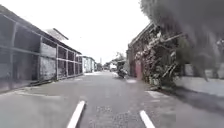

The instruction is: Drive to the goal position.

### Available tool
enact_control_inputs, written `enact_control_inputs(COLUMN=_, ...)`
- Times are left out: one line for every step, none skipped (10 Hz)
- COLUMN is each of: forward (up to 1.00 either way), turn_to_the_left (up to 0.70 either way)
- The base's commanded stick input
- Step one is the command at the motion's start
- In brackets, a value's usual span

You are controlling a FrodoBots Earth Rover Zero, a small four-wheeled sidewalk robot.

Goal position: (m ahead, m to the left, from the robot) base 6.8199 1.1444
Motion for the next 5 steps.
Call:
enact_control_inputs(forward=0.85, turn_to_the_left=0.00)
enact_control_inputs(forward=0.85, turn_to_the_left=0.00)
enact_control_inputs(forward=0.85, turn_to_the_left=0.00)
enact_control_inputs(forward=0.85, turn_to_the_left=0.00)
enact_control_inputs(forward=0.85, turn_to_the_left=0.00)
